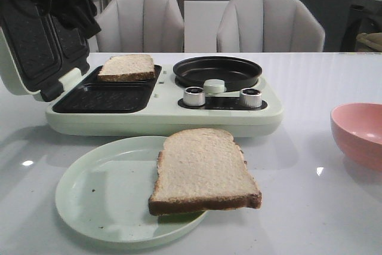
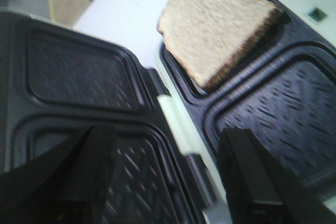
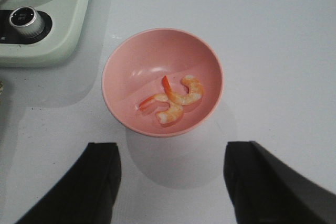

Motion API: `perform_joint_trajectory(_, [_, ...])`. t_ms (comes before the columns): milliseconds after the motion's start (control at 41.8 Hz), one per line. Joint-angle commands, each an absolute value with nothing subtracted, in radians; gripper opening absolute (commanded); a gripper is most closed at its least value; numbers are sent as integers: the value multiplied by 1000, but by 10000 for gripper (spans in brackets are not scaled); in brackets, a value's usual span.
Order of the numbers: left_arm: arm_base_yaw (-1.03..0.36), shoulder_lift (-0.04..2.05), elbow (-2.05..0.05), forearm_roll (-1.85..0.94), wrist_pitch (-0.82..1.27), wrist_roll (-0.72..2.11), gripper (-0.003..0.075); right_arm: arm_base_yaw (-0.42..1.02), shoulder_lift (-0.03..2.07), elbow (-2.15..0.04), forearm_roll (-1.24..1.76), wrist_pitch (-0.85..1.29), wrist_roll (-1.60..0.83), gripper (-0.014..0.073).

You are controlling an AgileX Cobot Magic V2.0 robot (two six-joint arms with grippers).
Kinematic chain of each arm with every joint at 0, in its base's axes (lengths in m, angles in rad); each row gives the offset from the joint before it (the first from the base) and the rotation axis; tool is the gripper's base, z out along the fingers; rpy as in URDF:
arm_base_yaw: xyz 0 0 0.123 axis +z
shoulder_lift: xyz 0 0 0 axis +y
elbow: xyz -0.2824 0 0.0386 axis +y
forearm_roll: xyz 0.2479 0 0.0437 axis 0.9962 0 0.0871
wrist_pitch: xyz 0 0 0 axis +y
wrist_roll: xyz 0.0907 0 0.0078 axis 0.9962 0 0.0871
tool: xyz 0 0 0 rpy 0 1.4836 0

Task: Make breakfast with bread and shrimp
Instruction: 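Release the bread and raise the left gripper away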

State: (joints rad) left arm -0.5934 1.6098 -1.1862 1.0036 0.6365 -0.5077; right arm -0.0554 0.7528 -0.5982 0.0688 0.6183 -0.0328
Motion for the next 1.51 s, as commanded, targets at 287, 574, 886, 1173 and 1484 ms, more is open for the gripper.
perform_joint_trajectory(287, [-828,1264,-1184,415,942,-265,454,-60,754,-633,66,561,-35,535])
perform_joint_trajectory(574, [-937,990,-1055,280,926,-261,454,-60,754,-633,66,561,-35,535])
perform_joint_trajectory(886, [-1003,765,-941,191,923,-261,454,-60,754,-633,66,561,-35,535])
perform_joint_trajectory(1173, [-1003,686,-871,181,897,-261,454,-60,766,-633,171,558,-35,535])
perform_joint_trajectory(1484, [-1003,688,-869,185,807,-261,454,52,1006,-633,507,686,-178,457])
